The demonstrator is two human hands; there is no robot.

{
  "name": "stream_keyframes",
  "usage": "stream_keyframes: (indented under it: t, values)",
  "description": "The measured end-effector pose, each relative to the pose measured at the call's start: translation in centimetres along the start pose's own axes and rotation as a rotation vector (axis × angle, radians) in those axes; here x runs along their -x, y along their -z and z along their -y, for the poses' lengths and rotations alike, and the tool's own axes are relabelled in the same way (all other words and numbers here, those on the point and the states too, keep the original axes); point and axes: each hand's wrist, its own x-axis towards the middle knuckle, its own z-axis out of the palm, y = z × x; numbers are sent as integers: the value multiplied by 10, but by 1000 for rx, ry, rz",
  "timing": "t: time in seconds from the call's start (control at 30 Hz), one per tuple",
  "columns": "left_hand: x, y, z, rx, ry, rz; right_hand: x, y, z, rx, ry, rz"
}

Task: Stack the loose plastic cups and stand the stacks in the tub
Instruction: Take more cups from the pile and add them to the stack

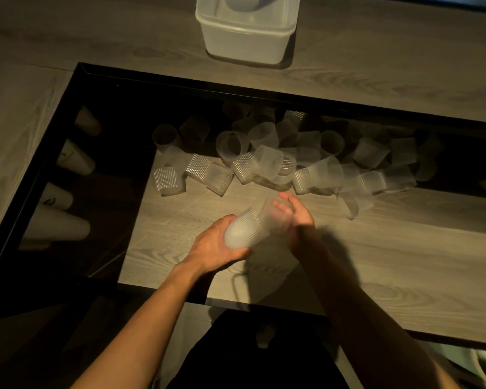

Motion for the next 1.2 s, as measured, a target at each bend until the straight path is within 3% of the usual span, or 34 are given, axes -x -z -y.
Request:
stream_keyframes:
  t: [0.07, 0.17, 0.27, 0.37, 0.5, 0.57, 0.67, 0.73, 0.83, 0.9, 0.97, 1.07, 1.2]
  values:
    - [-1, -1, -3, 19, -9, -2, -1, -5, -2, 20, -9, 42]
    - [-2, 0, -6, 64, -11, -22, 3, -3, -19, 265, 118, 149]
    - [-1, 1, -9, 140, 4, -57, 6, -16, -23, 377, 101, 65]
    - [1, 4, -9, 149, 3, -77, 14, -26, -22, 593, 195, 46]
    - [2, 8, -3, 126, 14, -104, 20, -21, -26, 667, 184, 241]
    - [1, 8, 0, 121, 33, -125, 18, -23, -21, 803, 355, 229]
    - [-3, 12, 2, 120, 55, -157, 10, -31, 6, 937, 685, -82]
    - [-6, 15, 2, 124, 52, -166, -4, -37, 27, 1145, 881, -169]
    - [-11, 21, -1, 124, 32, -183, -28, -48, 45, 1573, 937, -97]
    - [-15, 24, -4, 139, 22, -202, -39, -54, 50, 1732, 961, -93]
    - [-19, 27, -8, 148, 13, -224, -44, -55, 55, 1714, 995, -129]
    - [-23, 33, -11, 143, 1, -231, -39, -52, 62, 1497, 1000, -73]
    - [-25, 43, -6, 76, -18, -232, -15, -46, 71, 1110, 706, 299]
